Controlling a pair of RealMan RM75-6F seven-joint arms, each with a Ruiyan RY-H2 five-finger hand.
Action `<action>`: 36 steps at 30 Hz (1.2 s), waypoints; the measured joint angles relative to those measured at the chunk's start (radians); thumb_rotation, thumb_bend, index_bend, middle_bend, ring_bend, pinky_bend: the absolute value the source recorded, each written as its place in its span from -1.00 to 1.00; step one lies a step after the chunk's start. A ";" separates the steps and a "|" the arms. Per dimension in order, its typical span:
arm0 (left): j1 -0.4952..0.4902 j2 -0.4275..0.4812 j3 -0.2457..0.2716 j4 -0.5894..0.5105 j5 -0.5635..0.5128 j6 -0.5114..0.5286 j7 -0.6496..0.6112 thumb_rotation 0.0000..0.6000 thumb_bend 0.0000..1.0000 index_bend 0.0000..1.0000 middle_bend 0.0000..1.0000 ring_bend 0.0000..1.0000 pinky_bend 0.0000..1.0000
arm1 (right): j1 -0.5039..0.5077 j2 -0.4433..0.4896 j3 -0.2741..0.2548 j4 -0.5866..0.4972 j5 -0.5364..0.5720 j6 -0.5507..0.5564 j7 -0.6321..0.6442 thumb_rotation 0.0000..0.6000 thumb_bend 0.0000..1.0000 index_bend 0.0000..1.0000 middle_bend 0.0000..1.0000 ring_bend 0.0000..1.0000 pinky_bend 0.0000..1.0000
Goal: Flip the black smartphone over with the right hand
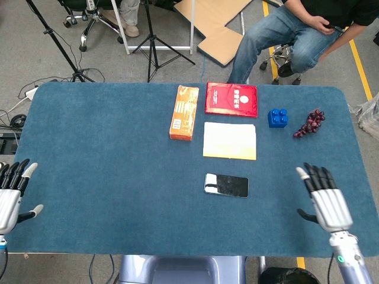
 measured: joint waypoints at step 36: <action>-0.030 -0.013 -0.034 0.024 -0.133 -0.098 0.038 1.00 -1.00 -1.00 -1.00 -1.00 -1.00 | 0.446 -0.404 0.025 0.207 0.220 -0.480 -0.289 1.00 -0.62 -0.85 -0.78 -1.00 -0.84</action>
